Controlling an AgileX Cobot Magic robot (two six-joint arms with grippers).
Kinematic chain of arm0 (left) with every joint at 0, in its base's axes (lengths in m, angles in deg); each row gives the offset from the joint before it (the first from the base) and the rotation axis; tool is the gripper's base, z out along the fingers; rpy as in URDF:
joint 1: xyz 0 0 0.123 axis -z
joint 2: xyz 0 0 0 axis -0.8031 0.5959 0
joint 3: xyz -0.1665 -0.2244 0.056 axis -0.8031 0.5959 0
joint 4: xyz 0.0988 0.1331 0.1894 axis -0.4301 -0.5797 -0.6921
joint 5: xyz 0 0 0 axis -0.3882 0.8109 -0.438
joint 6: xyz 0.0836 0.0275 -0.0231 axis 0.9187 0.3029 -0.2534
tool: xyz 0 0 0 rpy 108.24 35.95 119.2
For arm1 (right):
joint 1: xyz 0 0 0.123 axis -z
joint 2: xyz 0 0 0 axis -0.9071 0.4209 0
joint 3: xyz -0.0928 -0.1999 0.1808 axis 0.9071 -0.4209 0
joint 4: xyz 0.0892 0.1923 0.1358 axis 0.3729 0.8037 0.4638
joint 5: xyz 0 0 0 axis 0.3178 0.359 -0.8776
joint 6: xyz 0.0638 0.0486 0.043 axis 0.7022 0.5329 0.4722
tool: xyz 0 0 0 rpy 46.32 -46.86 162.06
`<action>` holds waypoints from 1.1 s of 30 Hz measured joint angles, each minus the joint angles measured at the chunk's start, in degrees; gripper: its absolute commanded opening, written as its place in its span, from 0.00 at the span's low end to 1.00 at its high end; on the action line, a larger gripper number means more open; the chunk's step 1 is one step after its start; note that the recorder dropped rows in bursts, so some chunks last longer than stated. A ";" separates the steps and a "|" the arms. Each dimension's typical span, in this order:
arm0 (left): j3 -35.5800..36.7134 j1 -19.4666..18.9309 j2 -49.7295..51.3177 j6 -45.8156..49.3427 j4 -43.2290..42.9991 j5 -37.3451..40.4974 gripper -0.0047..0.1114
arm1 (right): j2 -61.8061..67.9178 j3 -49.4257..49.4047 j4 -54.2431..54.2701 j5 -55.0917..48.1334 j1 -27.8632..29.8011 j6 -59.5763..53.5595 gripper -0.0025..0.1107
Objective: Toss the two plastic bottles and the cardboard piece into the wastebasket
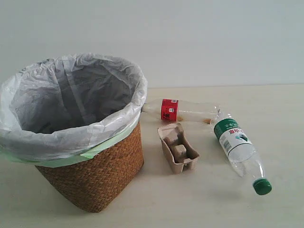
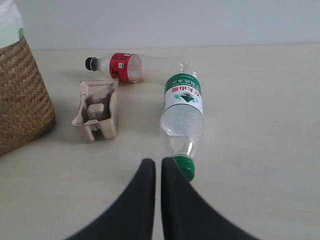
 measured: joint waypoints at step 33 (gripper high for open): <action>0.00 0.00 0.00 0.00 0.00 0.00 0.07 | 0.00 0.00 19.25 2.63 0.00 15.10 0.03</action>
